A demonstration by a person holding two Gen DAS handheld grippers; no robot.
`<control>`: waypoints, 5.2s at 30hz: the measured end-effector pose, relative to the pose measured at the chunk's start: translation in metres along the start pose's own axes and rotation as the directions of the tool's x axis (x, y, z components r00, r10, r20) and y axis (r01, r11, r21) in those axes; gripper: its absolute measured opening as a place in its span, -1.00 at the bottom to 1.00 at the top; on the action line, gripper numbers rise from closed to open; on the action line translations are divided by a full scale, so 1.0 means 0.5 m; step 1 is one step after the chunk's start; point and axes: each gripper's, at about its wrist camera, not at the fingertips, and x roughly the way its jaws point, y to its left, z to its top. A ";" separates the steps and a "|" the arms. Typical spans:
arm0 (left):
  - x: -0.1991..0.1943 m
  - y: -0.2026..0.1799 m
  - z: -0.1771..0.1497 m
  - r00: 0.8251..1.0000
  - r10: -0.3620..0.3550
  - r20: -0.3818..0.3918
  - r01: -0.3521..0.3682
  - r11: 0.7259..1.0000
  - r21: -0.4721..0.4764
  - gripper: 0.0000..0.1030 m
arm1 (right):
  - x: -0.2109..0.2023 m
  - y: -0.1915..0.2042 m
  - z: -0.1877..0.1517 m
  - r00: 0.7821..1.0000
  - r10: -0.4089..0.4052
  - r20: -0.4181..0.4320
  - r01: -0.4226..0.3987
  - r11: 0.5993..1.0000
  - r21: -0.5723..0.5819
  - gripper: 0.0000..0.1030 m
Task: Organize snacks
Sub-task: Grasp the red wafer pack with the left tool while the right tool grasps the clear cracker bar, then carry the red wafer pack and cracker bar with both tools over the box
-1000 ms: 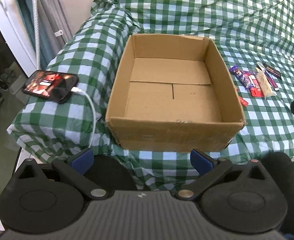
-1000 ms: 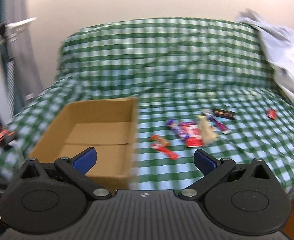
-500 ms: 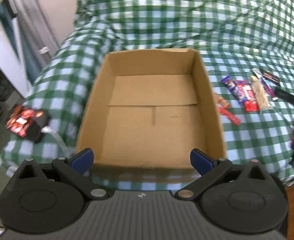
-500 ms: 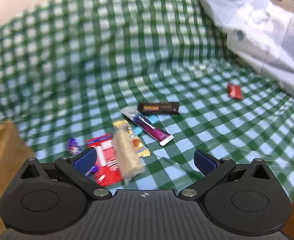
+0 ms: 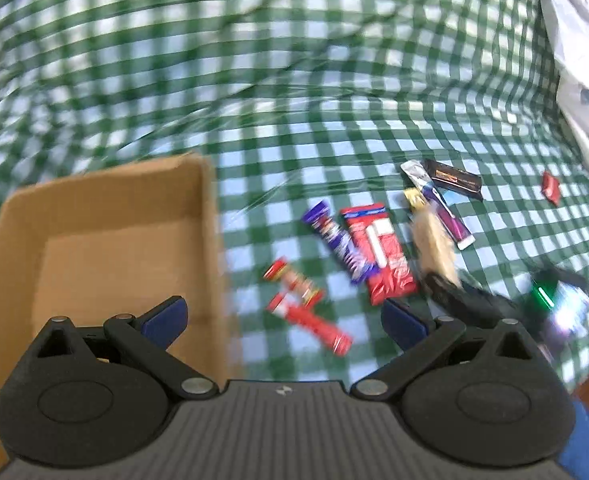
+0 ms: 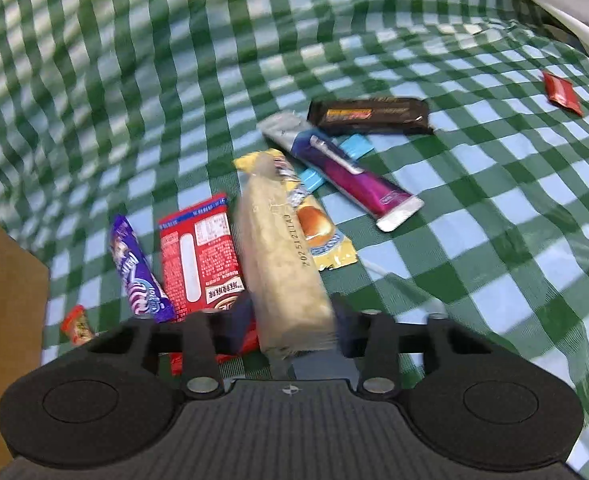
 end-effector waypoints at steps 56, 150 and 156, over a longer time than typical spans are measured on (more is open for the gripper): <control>-0.159 0.036 -0.139 0.982 -0.177 0.070 0.184 0.977 -0.108 0.00 | -0.427 0.072 -0.081 0.972 0.087 0.220 -0.073 0.995 -0.071 -0.26; -0.397 0.476 -0.482 0.971 0.033 0.235 0.068 0.909 -0.411 0.00 | -0.624 0.479 -0.334 0.973 0.229 -0.029 -0.214 0.849 -0.484 -0.26; -0.374 0.484 -0.421 0.966 0.037 0.258 0.069 0.918 -0.390 0.00 | -0.587 0.503 -0.300 0.971 0.237 -0.028 -0.221 0.852 -0.474 -0.26</control>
